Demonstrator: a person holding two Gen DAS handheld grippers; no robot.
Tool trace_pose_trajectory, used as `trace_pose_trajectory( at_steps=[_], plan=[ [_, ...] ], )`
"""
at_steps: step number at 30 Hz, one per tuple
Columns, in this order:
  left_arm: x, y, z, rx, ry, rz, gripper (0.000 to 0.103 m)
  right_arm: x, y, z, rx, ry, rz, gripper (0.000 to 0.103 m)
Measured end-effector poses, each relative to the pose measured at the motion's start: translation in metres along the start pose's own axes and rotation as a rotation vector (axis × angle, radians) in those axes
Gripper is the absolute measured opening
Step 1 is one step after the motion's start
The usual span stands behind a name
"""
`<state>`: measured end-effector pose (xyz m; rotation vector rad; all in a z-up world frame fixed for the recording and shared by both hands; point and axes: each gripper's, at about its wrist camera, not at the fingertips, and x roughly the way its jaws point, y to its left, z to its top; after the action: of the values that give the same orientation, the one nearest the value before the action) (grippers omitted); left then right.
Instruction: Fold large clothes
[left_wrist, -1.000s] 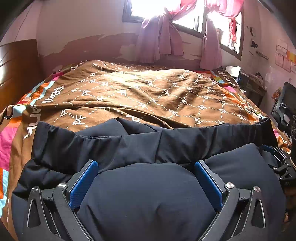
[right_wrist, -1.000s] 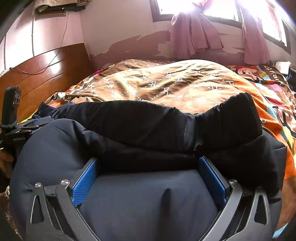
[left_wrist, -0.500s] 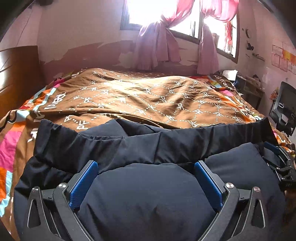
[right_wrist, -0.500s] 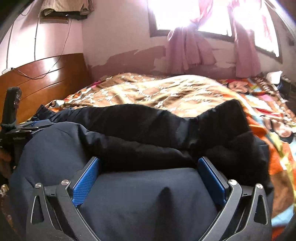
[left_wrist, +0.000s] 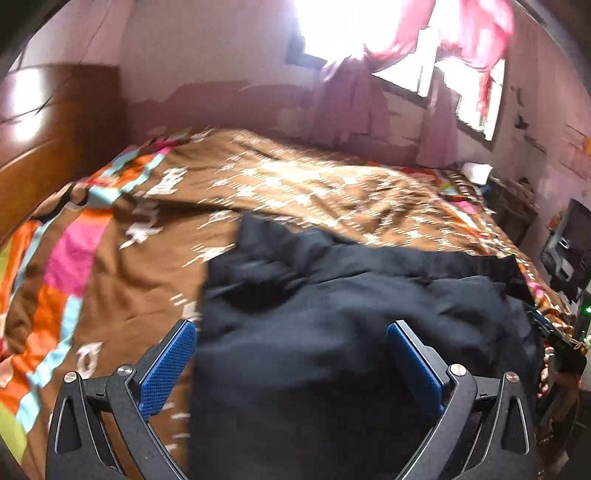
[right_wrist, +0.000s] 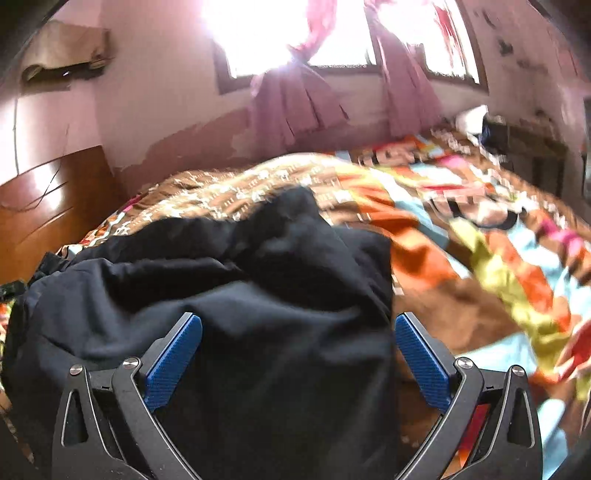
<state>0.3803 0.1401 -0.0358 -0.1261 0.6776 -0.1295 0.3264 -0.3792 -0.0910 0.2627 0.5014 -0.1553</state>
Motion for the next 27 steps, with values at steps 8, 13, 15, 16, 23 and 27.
trace_pose_trajectory(
  at_steps=[8,13,15,16,23,27],
  plan=[
    [0.029,0.061,-0.016,-0.145,0.17,-0.126,0.103,0.033,-0.013,-0.026,0.046,0.115,0.081,0.102],
    [0.063,0.077,-0.024,-0.249,0.269,-0.291,0.103,0.042,-0.023,-0.031,0.096,0.134,0.144,0.102],
    [0.071,0.077,-0.025,-0.253,0.283,-0.318,0.103,0.045,-0.027,-0.033,0.113,0.14,0.165,0.102],
    [0.074,0.076,-0.024,-0.246,0.291,-0.327,0.103,0.047,-0.028,-0.034,0.123,0.146,0.178,0.102],
    [0.082,0.066,-0.023,-0.247,0.342,-0.335,0.098,0.052,-0.026,-0.037,0.14,0.221,0.189,0.102],
    [0.075,0.049,-0.02,-0.208,0.367,-0.334,0.081,0.048,-0.025,-0.038,0.19,0.267,0.204,0.096]
  ],
)
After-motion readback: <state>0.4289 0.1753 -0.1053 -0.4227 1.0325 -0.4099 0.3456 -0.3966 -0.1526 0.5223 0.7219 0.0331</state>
